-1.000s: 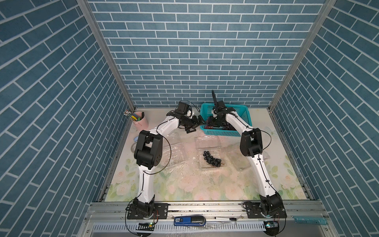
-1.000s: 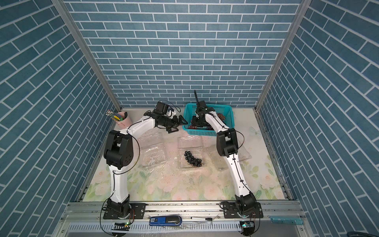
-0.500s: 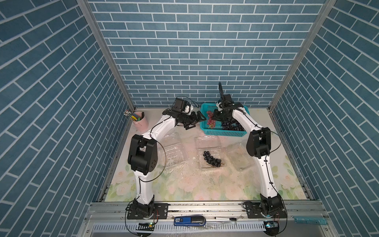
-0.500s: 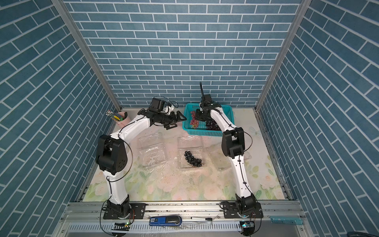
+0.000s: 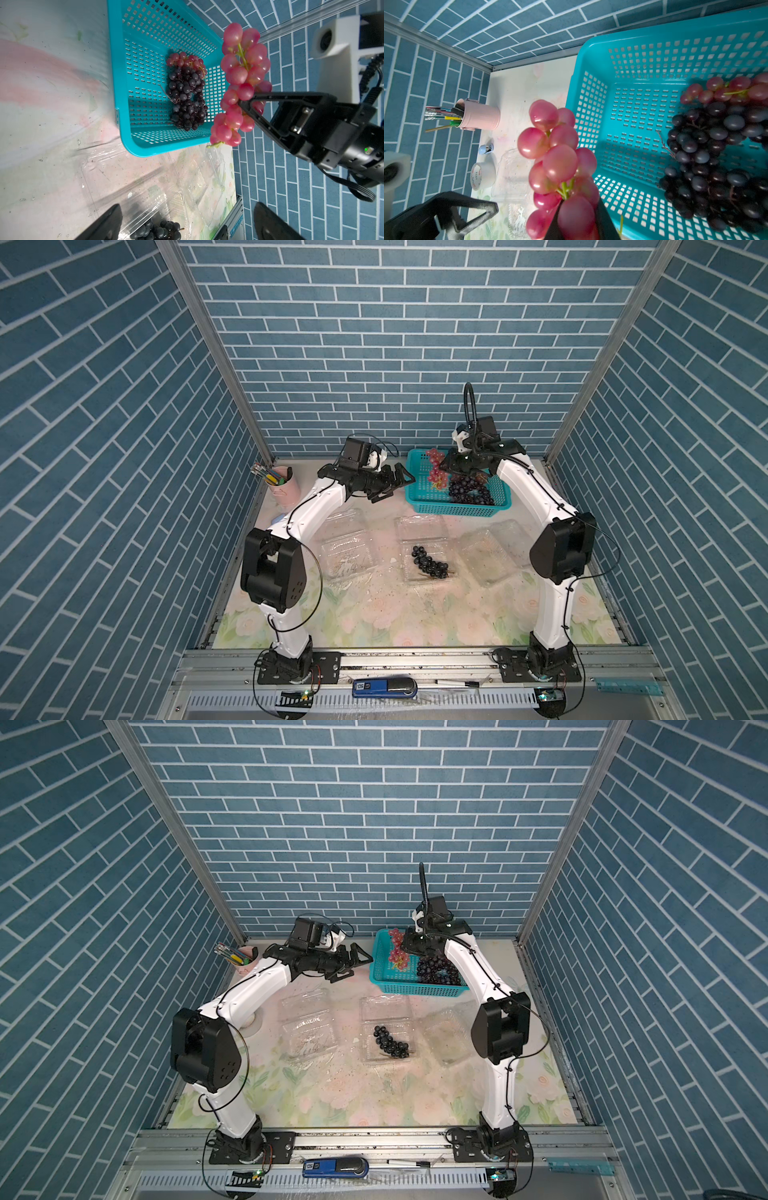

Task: Pack grapes into containers
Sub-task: Pick up the grape from the basket, then place the grape into the packing box.

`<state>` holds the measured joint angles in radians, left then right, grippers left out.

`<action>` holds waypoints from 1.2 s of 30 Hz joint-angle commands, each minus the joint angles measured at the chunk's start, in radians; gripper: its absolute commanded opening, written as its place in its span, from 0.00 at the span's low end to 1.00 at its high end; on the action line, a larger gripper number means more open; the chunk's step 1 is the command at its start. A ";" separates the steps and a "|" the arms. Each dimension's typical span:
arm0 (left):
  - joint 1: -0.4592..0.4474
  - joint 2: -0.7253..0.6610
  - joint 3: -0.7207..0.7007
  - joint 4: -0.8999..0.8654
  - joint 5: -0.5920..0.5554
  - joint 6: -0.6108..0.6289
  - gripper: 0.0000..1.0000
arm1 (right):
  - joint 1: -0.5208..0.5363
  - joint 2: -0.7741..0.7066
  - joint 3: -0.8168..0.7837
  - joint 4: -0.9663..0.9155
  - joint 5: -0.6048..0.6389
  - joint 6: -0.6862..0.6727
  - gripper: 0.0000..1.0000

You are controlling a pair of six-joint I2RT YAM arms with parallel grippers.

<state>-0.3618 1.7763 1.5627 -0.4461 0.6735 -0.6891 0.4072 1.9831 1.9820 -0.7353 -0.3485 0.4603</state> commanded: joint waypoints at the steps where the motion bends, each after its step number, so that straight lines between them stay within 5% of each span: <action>1: 0.007 -0.059 -0.053 0.034 0.005 -0.022 0.99 | 0.034 -0.139 -0.126 0.022 -0.017 -0.055 0.21; 9: 0.006 -0.221 -0.262 0.111 -0.001 -0.068 1.00 | 0.137 -0.426 -0.555 0.116 -0.024 -0.118 0.21; 15: 0.006 -0.321 -0.412 0.153 -0.017 -0.095 1.00 | 0.196 -0.499 -0.738 0.146 -0.019 -0.163 0.21; 36: -0.012 -0.377 -0.623 0.269 0.004 -0.179 1.00 | 0.227 -0.392 -0.895 0.142 0.121 -0.282 0.22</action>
<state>-0.3702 1.4239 0.9653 -0.2256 0.6636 -0.8425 0.6197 1.5581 1.0946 -0.6090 -0.2504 0.2268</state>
